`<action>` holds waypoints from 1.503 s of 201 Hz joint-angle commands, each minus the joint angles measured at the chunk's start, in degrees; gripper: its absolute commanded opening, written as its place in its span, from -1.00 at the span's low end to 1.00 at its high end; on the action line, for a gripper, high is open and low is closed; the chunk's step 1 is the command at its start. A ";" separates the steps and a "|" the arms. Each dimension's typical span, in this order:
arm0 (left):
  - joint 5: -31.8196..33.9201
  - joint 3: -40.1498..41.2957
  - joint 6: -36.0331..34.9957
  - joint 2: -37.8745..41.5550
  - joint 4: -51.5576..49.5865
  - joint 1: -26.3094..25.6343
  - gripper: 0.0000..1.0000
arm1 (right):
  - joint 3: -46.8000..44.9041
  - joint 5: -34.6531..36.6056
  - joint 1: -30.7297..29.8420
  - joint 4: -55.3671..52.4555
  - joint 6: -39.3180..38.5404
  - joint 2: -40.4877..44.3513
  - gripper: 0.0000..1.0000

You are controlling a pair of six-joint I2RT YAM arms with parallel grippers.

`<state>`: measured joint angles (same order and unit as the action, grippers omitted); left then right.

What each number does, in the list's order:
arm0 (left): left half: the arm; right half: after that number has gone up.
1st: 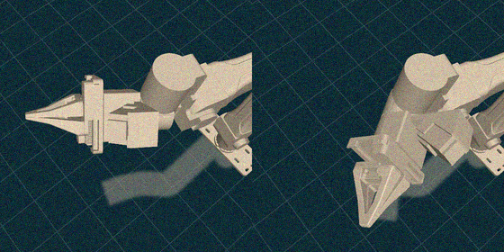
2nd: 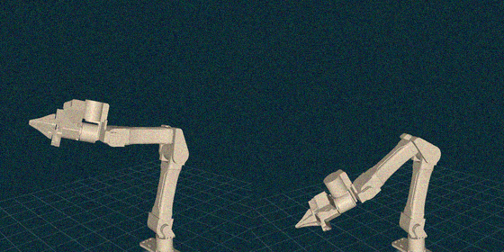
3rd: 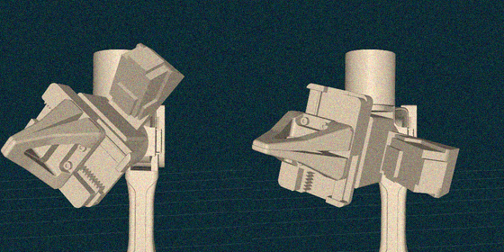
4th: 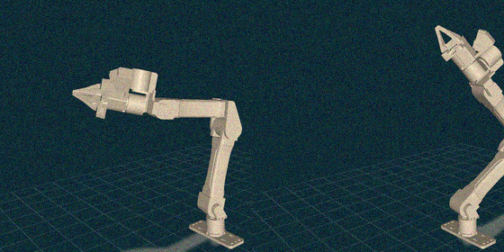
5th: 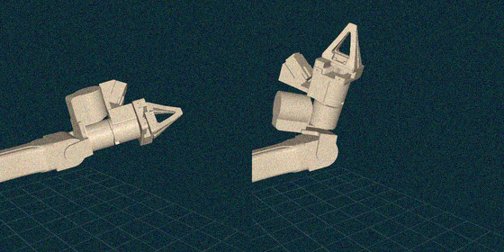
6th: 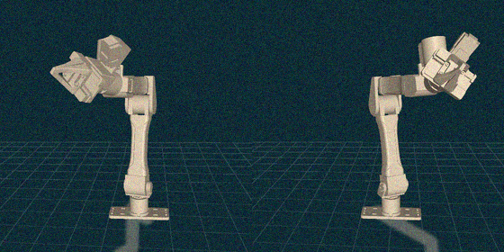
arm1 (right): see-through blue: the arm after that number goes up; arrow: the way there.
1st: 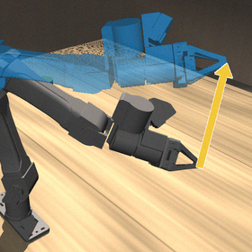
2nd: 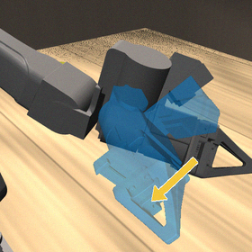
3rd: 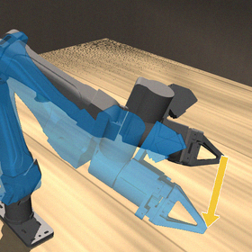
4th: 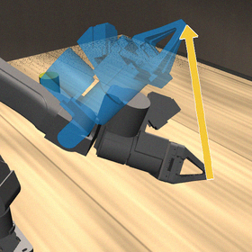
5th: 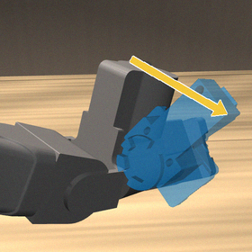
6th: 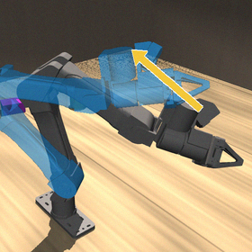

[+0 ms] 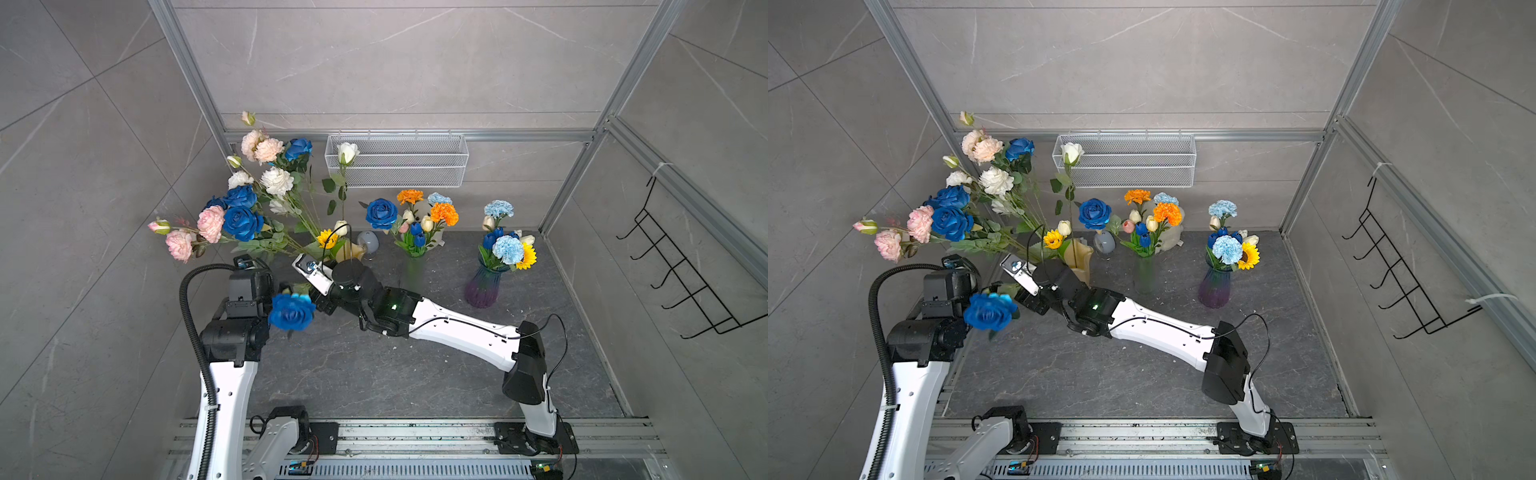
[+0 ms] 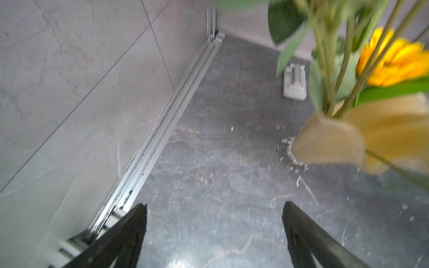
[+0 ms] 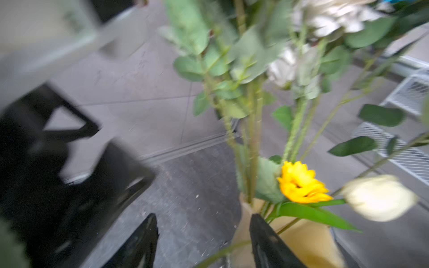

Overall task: Pick out blue flowers from the vase
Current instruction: Pick up the flower from the vase.

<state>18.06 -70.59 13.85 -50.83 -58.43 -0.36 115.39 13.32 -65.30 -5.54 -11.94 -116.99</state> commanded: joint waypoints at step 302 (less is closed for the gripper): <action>-46.01 -15.59 -6.46 2.90 11.54 -0.25 0.84 | 50.32 -2.96 -1.17 -21.70 -0.76 -10.48 -1.00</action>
<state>-18.90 -82.30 8.58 -45.04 -54.48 -0.40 170.04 9.61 -65.60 -24.01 -14.20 -129.51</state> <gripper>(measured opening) 0.917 0.056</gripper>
